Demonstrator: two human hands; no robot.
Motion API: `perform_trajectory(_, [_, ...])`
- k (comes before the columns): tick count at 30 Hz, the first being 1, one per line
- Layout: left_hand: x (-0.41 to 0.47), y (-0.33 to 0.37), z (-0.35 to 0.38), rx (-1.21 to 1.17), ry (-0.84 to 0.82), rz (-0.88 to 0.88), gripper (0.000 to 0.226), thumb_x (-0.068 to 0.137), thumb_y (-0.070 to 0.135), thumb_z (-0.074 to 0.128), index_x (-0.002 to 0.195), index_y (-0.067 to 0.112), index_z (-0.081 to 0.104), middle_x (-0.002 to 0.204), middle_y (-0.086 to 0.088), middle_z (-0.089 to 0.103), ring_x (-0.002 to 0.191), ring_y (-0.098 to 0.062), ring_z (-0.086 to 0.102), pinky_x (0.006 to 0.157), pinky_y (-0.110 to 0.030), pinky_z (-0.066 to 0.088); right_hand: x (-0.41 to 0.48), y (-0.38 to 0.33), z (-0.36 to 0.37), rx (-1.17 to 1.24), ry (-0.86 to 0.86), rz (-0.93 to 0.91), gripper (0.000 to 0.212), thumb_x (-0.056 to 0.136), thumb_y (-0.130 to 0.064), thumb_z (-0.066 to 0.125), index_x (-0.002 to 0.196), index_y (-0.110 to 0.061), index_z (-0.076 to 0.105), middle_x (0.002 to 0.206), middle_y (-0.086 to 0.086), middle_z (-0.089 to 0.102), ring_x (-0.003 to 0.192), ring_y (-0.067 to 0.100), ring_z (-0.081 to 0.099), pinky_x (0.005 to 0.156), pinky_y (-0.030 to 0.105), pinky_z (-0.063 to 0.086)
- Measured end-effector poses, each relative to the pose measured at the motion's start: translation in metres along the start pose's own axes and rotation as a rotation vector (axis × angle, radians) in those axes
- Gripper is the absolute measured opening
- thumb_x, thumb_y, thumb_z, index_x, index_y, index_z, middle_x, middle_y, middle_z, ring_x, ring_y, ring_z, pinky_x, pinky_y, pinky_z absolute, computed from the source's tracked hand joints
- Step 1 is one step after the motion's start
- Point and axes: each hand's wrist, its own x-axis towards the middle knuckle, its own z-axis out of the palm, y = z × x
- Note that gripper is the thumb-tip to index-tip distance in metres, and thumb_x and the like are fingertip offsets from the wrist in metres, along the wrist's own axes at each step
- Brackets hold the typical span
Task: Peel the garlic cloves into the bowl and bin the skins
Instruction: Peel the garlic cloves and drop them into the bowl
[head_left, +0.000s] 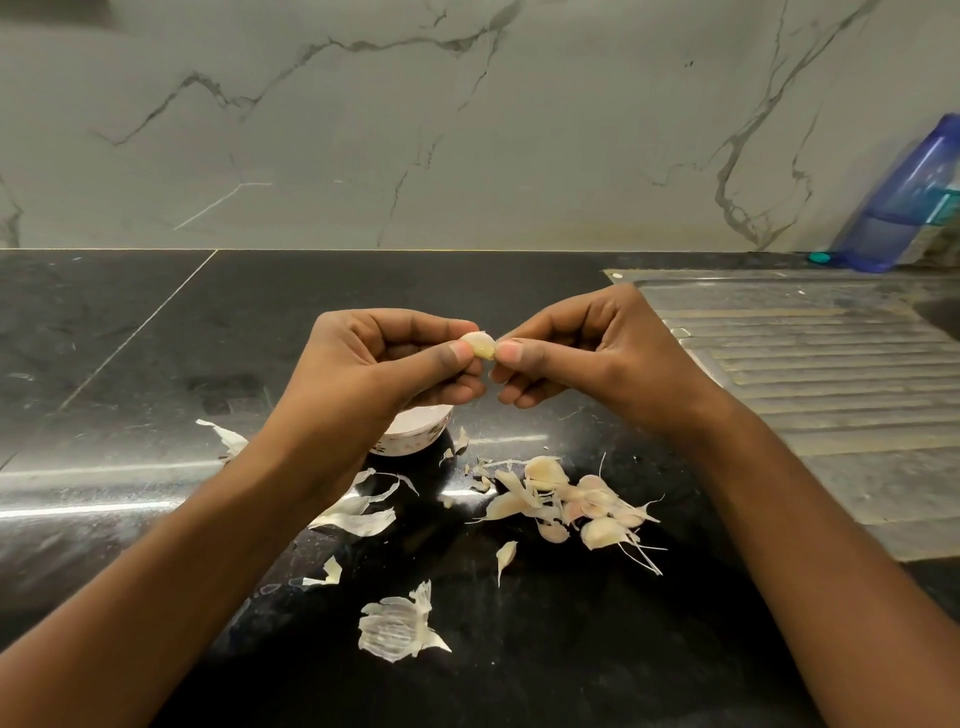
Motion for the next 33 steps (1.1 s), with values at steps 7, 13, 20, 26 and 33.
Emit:
perform_trajectory(7, [-0.001,-0.003,0.0,0.069,0.011,0.052,0.036,0.076,0.013,0.078,0.109,-0.001,0.077,0.093,-0.018,0.08,0.085,-0.032,0.08,0.079,-0.029,0.065,-0.001,0.002,0.003,-0.059,-0.017,-0.008,0.015,0.097,-0.005,0.072,0.107,0.006,0.078,0.091,0.015,0.081,0.081,0.031,0.08,0.075,0.038,0.068])
perform_trajectory(13, [0.0,-0.007,0.0,0.074,0.016,0.069,0.033,0.078,0.007,0.078,0.109,-0.005,0.076,0.092,-0.019,0.08,0.082,-0.03,0.08,0.076,-0.026,0.065,-0.001,0.005,0.009,-0.13,0.041,-0.054,0.013,0.097,-0.007,0.074,0.102,0.004,0.08,0.085,0.012,0.08,0.075,0.028,0.08,0.071,0.042,0.068])
perform_trajectory(20, [0.003,-0.006,-0.004,0.009,-0.04,0.01,0.035,0.077,0.01,0.075,0.11,-0.001,0.076,0.094,-0.022,0.08,0.082,-0.028,0.08,0.076,-0.025,0.064,-0.001,0.002,0.009,-0.175,0.067,-0.089,0.01,0.097,-0.006,0.074,0.098,0.001,0.08,0.081,0.009,0.08,0.07,0.024,0.08,0.066,0.033,0.066])
perform_trajectory(26, [0.006,-0.007,-0.005,-0.021,-0.076,0.0,0.035,0.082,0.012,0.073,0.115,0.001,0.075,0.098,-0.02,0.08,0.084,-0.027,0.079,0.078,-0.026,0.064,0.0,0.001,0.011,-0.108,0.108,-0.061,0.008,0.096,-0.004,0.074,0.096,0.004,0.078,0.078,0.013,0.078,0.066,0.026,0.078,0.063,0.03,0.064])
perform_trajectory(33, [0.005,-0.017,-0.002,0.528,0.062,0.546,0.028,0.092,0.008,0.08,0.119,0.013,0.078,0.11,0.005,0.079,0.102,-0.015,0.077,0.09,-0.028,0.062,0.0,-0.002,0.007,-0.016,0.144,-0.019,0.01,0.097,-0.003,0.072,0.097,0.007,0.076,0.079,0.018,0.077,0.065,0.03,0.077,0.063,0.032,0.064])
